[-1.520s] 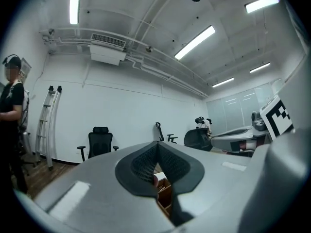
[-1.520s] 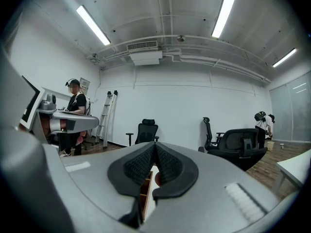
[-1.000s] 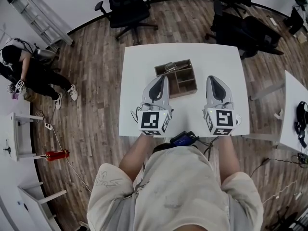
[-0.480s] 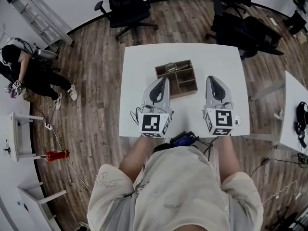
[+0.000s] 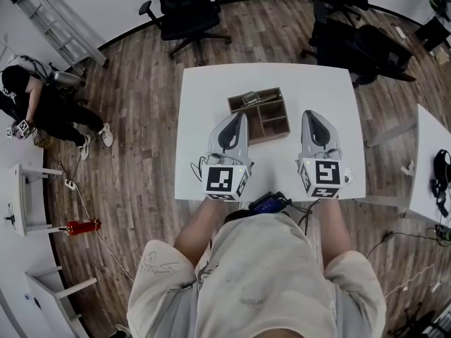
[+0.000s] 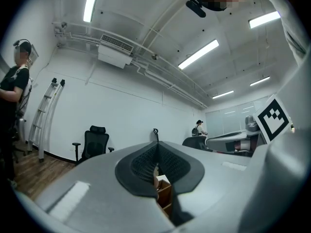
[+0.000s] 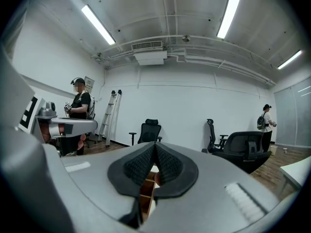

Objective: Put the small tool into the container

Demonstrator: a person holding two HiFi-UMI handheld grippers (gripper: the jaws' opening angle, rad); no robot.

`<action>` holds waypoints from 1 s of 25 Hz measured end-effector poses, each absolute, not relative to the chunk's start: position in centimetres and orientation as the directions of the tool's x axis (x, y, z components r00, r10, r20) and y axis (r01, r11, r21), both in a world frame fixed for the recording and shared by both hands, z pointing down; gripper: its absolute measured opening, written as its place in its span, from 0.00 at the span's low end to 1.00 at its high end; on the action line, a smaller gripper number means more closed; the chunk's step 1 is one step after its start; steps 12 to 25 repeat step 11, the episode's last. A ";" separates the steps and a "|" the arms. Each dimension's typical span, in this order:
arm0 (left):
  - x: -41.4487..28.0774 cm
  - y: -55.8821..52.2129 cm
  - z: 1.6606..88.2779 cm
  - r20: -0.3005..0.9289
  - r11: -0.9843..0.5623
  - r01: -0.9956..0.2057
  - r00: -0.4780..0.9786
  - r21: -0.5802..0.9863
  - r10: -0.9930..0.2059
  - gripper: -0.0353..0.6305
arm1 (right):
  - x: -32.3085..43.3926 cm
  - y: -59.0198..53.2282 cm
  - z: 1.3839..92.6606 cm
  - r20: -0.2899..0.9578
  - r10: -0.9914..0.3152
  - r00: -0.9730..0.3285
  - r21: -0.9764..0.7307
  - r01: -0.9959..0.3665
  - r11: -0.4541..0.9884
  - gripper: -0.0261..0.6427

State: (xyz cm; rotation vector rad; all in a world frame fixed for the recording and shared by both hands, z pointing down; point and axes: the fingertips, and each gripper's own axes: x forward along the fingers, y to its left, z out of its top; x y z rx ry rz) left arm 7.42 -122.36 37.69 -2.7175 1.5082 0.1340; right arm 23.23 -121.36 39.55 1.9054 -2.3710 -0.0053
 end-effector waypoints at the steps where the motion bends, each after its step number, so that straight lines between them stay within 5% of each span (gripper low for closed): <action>1: 7.6 -122.3 37.8 -0.091 -0.528 -0.849 0.525 0.015 -0.846 0.08 | 23.4 -121.3 39.7 0.076 -0.974 -0.213 0.065 -0.974 0.218 0.04; 25: 7.5 -122.3 37.8 -0.093 -0.521 -0.853 0.518 0.018 -0.851 0.08 | 23.5 -121.4 40.1 0.081 -0.973 -0.216 0.066 -0.973 0.221 0.04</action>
